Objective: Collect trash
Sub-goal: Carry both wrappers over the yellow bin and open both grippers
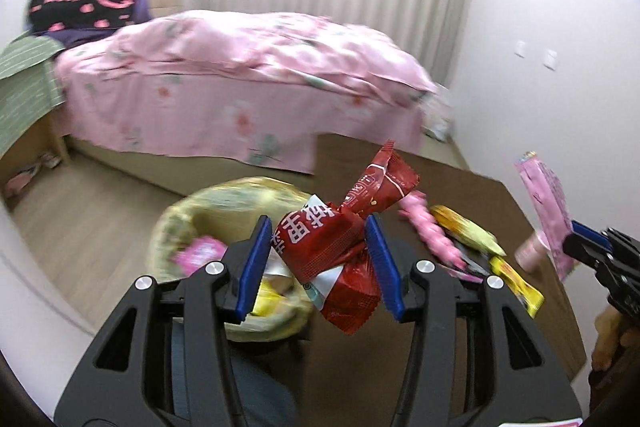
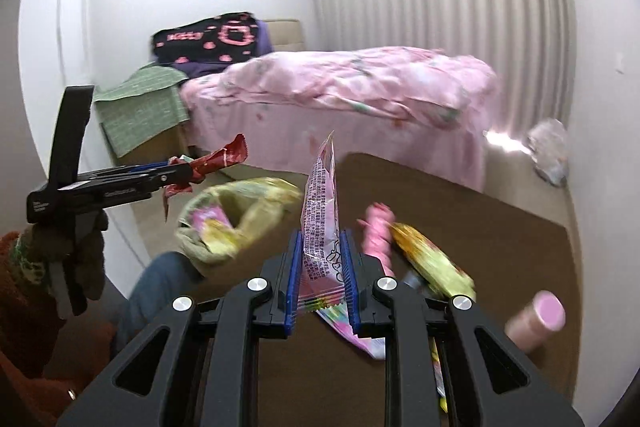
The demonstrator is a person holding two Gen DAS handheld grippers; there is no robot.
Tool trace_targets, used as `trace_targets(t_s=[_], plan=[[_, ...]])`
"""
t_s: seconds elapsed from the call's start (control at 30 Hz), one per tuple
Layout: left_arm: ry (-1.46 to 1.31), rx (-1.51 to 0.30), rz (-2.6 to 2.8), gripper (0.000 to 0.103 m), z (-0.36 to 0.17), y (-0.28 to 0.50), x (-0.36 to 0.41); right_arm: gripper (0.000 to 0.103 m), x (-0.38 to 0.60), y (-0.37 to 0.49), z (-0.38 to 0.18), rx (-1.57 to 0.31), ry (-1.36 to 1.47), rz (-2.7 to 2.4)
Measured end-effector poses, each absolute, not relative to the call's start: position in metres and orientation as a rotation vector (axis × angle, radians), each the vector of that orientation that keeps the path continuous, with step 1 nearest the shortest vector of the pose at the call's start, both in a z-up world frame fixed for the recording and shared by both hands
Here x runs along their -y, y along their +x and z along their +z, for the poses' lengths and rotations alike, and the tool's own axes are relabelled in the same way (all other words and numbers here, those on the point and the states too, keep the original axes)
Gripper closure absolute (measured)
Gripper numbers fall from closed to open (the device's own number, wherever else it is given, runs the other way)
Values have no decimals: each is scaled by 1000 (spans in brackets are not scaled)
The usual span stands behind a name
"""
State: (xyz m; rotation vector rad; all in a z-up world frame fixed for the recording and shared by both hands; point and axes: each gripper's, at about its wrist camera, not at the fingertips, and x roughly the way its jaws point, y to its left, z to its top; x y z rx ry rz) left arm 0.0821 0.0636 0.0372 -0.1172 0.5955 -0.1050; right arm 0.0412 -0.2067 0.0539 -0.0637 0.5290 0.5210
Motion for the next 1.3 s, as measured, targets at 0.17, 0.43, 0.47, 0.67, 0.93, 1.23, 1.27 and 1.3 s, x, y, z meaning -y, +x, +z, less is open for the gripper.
trace_targets(t_s=[0.17,0.43,0.47,0.67,0.93,1.23,1.27,1.3], plan=[[-152,-586,-43,57,38,79,-96,84,167,64,59,-544,-90,603],[-247,-555,28,57,18,89,-127,84,124,96,51,-567,-161,673],[-283,-556,39,57,10,94,-134,84,121,102,49,-572,-162,673],[-359,-683,-54,57,-32,134,-139,84,105,140,36,-598,-194,661],[-297,-855,121,57,-100,180,-140,84,81,173,21,-645,-184,707],[-487,-675,125,38,-61,148,-173,69,44,204,-2,-700,-138,758],[-481,-648,134,35,-53,144,-174,65,42,206,-5,-711,-136,759],[-474,-633,135,34,-46,143,-173,64,40,206,-8,-718,-136,758]])
